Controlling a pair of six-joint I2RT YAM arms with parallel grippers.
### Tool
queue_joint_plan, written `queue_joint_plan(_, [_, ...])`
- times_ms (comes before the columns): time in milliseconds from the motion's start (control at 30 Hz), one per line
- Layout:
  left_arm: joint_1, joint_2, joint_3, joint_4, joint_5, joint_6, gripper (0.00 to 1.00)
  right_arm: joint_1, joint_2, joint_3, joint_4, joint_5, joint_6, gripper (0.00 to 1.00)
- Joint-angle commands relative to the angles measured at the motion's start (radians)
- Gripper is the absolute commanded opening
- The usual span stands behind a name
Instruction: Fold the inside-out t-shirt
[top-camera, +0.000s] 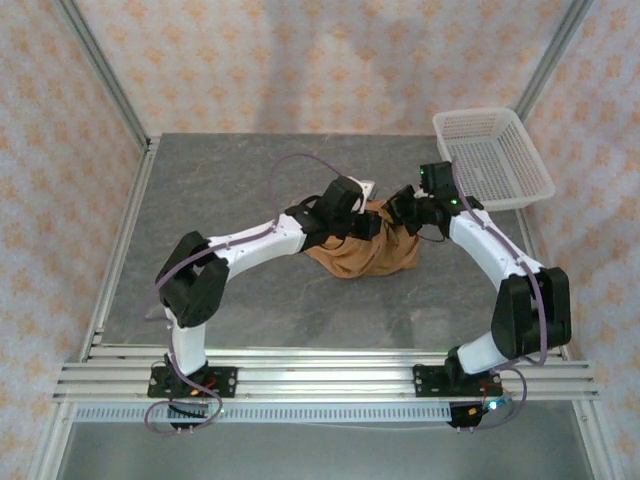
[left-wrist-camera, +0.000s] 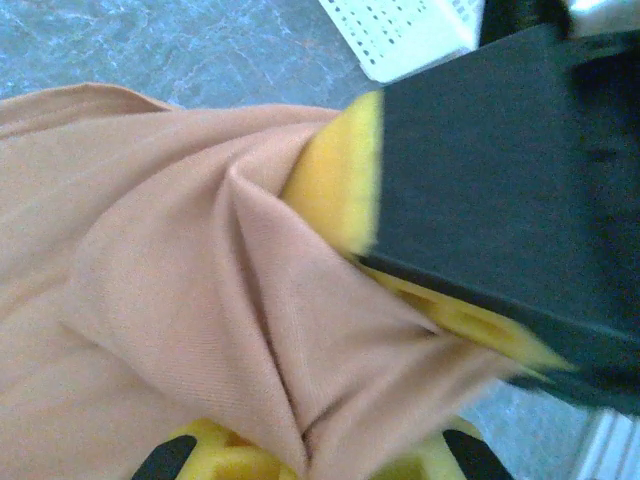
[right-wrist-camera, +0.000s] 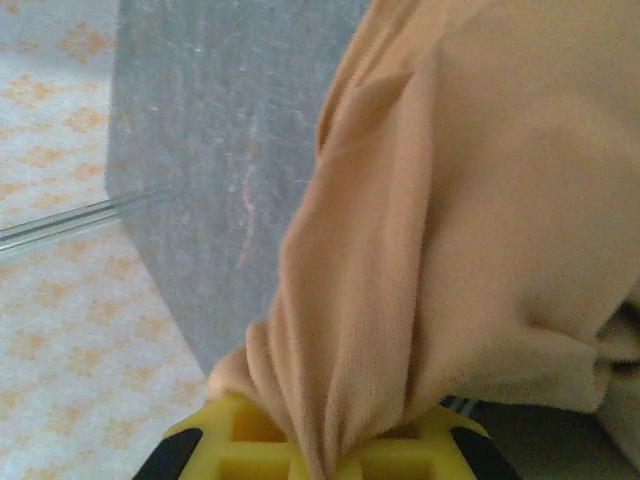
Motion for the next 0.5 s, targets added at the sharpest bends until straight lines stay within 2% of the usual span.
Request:
queue_joint_plan(0, [0.023,-0.133,0.052,-0.088,0.034,0.022,0.0,-0.026,0.05,0.048,-0.122,0.084,-0.11,0.0])
queue_joint_plan(167, [0.057,-0.207,-0.051,-0.004,0.105,-0.042,0.0,-0.021,0.107,0.119,-0.155,0.059,-0.136,0.0])
queue_joint_plan(200, [0.07,-0.209,-0.085,0.024,0.115,-0.059,0.0,-0.018,0.103,0.127,-0.159,0.058,-0.139,0.06])
queue_joint_plan(267, [0.107,-0.204,-0.17,0.12,0.157,-0.14,0.0,-0.014,0.082,0.137,-0.183,0.059,-0.157,0.3])
queue_joint_plan(333, [0.145,-0.197,-0.255,0.235,0.198,-0.218,0.0,-0.014,0.046,0.135,-0.229,0.091,-0.193,0.45])
queue_joint_plan(400, [0.171,-0.193,-0.311,0.305,0.211,-0.265,0.0,-0.014,0.002,0.121,-0.276,0.146,-0.232,0.51])
queue_joint_plan(467, [0.181,-0.193,-0.334,0.314,0.198,-0.274,0.0,-0.015,-0.049,0.086,-0.304,0.184,-0.257,0.53])
